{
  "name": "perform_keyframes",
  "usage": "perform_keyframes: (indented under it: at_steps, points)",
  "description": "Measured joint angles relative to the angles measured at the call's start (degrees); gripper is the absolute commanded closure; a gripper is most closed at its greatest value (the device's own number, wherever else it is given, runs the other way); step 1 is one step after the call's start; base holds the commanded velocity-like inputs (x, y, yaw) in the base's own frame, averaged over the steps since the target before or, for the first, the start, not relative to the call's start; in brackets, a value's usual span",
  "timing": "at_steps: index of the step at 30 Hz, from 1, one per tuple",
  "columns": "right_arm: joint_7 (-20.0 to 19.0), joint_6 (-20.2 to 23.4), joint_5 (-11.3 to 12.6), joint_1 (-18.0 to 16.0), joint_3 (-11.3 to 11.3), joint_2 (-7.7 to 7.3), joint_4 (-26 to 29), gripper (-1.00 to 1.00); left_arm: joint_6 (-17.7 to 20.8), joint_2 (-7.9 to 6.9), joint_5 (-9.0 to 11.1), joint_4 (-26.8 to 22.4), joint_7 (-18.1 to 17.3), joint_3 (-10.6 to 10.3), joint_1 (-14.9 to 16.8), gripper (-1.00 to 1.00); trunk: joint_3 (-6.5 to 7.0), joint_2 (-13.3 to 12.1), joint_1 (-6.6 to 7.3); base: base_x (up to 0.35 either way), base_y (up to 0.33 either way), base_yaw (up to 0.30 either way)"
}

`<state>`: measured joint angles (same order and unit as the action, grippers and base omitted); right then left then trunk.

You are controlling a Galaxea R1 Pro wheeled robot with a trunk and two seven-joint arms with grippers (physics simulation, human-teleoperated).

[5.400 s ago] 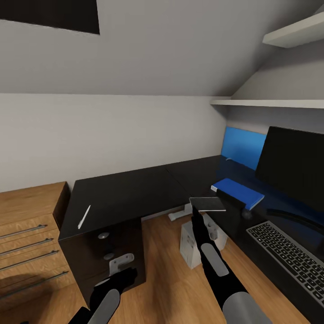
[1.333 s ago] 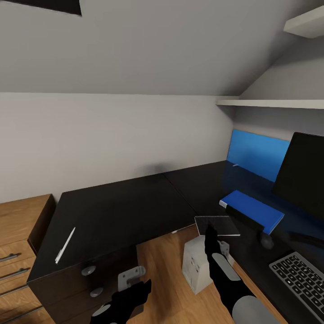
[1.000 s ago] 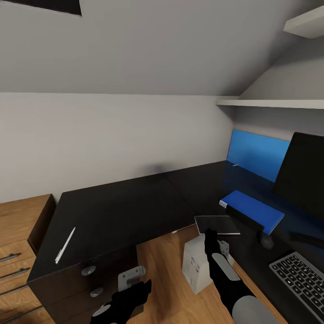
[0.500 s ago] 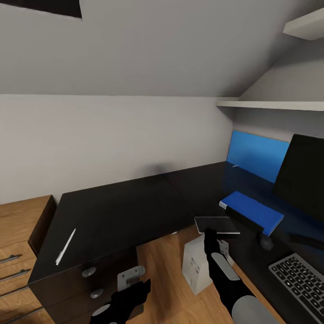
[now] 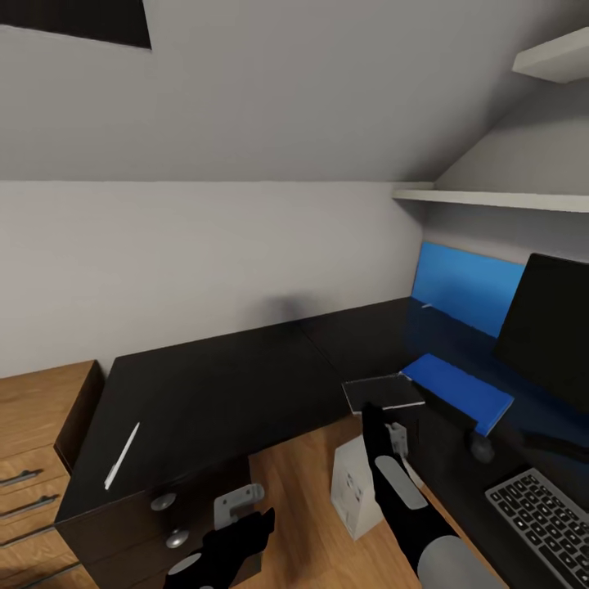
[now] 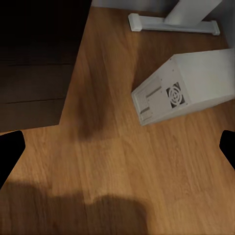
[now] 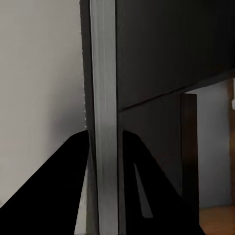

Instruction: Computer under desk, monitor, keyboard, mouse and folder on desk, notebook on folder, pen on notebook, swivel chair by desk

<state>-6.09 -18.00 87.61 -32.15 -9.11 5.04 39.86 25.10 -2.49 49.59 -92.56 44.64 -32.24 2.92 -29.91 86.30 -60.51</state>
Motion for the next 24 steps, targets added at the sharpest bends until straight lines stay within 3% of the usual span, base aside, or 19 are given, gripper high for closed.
perform_keyframes:
  at_steps: [3, 7, 11, 15, 20, 24]
  points:
    - [-0.10, 0.02, -0.96, 0.01, -0.29, -0.06, 0.91, 1.00, 0.02, 0.01, 0.00, 0.03, 0.00, -0.05, 0.00, -1.00, 0.54, -1.20, 0.66, 0.000, 0.000, 0.000]
    - [0.29, 0.44, -6.07, -0.01, -0.42, -0.71, 4.97, 1.00, 0.03, 0.11, 0.02, 0.49, 0.13, -0.42, 0.00, -1.00, 1.26, -2.81, 1.54, 0.000, 0.000, 0.000]
    - [4.56, 2.40, -9.95, -0.23, 0.09, -3.87, 7.13, 1.00, 0.02, 0.08, 0.00, 0.73, 0.17, -0.27, -0.01, -1.00, 1.97, -4.42, 2.42, 0.000, 0.000, 0.000]
    - [11.54, 6.64, -11.06, -3.53, 1.72, -8.71, 7.22, 1.00, 0.02, 0.13, 0.00, 0.85, 0.13, -0.50, -0.01, -1.00, 2.71, -6.02, 3.30, 0.000, 0.000, 0.000]
    - [12.75, 7.33, -10.74, -4.92, 5.81, -9.53, 7.25, 1.00, 0.00, 0.14, 0.16, 0.88, 0.09, -0.39, 0.00, -1.00, 3.06, -6.84, 3.74, 0.000, 0.000, 0.000]
    - [12.50, 7.35, -10.58, -5.05, 7.18, -9.76, 7.48, 1.00, -0.04, 0.09, 0.24, 0.88, 0.09, -0.25, 0.00, -1.00, 3.06, -6.84, 3.74, 0.000, 0.000, 0.000]
